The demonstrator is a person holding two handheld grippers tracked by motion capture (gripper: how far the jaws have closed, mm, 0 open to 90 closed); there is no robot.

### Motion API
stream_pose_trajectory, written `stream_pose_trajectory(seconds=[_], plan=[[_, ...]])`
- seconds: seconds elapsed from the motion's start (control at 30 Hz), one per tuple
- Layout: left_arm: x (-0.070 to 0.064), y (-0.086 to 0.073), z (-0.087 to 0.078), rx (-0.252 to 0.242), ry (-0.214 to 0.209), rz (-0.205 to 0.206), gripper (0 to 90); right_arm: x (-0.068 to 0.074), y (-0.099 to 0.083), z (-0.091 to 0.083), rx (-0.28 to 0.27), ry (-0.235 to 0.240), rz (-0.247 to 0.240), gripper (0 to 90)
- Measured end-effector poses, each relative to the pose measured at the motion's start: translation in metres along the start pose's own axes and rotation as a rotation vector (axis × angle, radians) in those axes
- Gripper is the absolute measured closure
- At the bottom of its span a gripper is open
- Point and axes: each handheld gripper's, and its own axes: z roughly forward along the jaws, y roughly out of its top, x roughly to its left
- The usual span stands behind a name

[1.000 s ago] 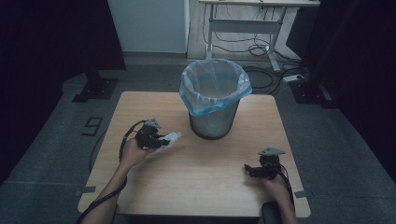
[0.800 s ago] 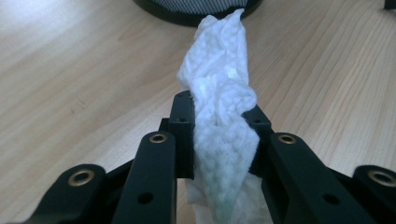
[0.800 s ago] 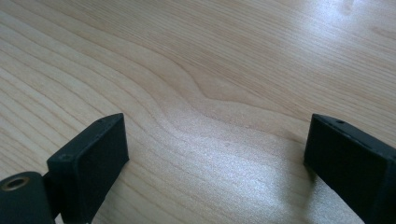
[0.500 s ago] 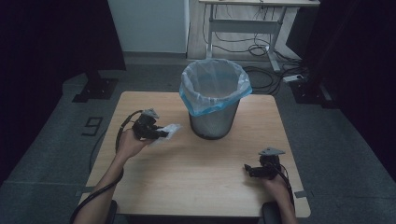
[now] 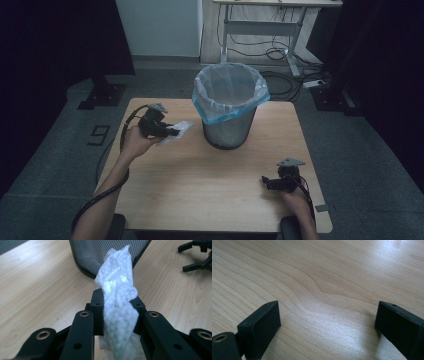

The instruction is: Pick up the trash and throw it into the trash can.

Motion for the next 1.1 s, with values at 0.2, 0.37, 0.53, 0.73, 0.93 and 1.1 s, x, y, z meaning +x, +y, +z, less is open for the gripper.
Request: stream_pose_trajectory(seconds=[0.2, 0.37, 0.53, 0.73, 0.93, 1.1], plan=[[0.002, 0.014, -0.015, -0.006, 0.009, 0.001, 71.7, 0.0, 0.0, 0.0, 0.0, 0.0, -0.001, 5.9], [0.004, 0.025, -0.027, -0.012, 0.014, -0.003, 71.7, 0.0, 0.0, 0.0, 0.0, 0.0, -0.001, 5.8], [0.004, 0.037, -0.037, -0.006, 0.023, 0.003, 71.6, 0.0, 0.0, 0.0, 0.0, 0.0, -0.001, 5.8], [0.002, 0.052, -0.05, -0.007, 0.026, 0.015, 71.7, 0.0, 0.0, 0.0, -0.001, 0.001, -0.001, 5.9], [0.0, 0.069, -0.064, -0.018, 0.026, 0.018, 71.7, 0.0, 0.0, 0.0, -0.001, 0.0, -0.001, 5.8], [-0.003, 0.083, -0.071, -0.027, 0.023, 0.029, 71.7, 0.0, 0.0, 0.0, -0.001, 0.0, -0.002, 5.8]])
